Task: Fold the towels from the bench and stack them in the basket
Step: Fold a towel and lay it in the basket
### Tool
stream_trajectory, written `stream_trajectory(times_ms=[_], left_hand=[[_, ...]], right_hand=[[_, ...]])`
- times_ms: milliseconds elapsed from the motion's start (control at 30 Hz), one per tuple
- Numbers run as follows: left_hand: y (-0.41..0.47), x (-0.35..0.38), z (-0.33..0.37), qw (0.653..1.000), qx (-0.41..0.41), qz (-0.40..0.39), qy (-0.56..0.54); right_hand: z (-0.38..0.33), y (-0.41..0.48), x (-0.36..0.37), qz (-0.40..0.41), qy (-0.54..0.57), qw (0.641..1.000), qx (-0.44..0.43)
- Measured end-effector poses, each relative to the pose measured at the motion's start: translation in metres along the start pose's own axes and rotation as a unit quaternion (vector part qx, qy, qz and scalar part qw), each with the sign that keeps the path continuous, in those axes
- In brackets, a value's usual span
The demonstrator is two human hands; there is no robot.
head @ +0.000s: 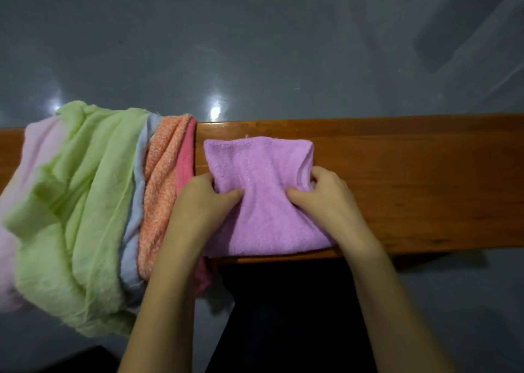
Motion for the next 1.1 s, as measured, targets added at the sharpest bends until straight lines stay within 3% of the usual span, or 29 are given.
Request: stream_trajectory(times_ms=[133, 267, 333, 433, 567, 900, 1100], left_hand=[[-0.009, 0.002, 0.015, 0.992, 0.036, -0.065, -0.103], [-0.028, 0.014, 0.047, 0.976, 0.140, -0.114, -0.121], [-0.045, 0.020, 0.070, 0.964, 0.180, -0.127, -0.151], [-0.083, 0.042, 0.106, 0.941, 0.226, -0.151, -0.202], [-0.158, 0.088, 0.152, 0.901, 0.265, -0.239, -0.249], [-0.348, 0.221, 0.215, 0.832, 0.368, -0.397, -0.124], [-0.442, 0.298, 0.245, 0.773, 0.435, -0.459, -0.056]], right_hand=[[0.008, -0.014, -0.010, 0.020, 0.149, 0.988, -0.046], [0.026, -0.038, -0.032, 0.060, 0.323, 0.944, -0.016], [0.044, -0.060, -0.051, 0.117, 0.375, 0.920, 0.013], [0.081, -0.106, -0.089, 0.229, 0.374, 0.897, 0.043], [0.139, -0.188, -0.139, 0.346, 0.320, 0.879, 0.074], [0.278, -0.404, -0.180, 0.506, 0.268, 0.794, 0.204], [0.341, -0.491, -0.193, 0.608, 0.267, 0.706, 0.248]])
Point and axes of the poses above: each hand's wrist, its own y-axis towards the middle knuckle, its own x-axis out of the palm, z = x × y, the point moved 4 cm from there along y, towards the middle knuckle, and after that the axes turned 3 degrees about -x, right-handed, at the moved point
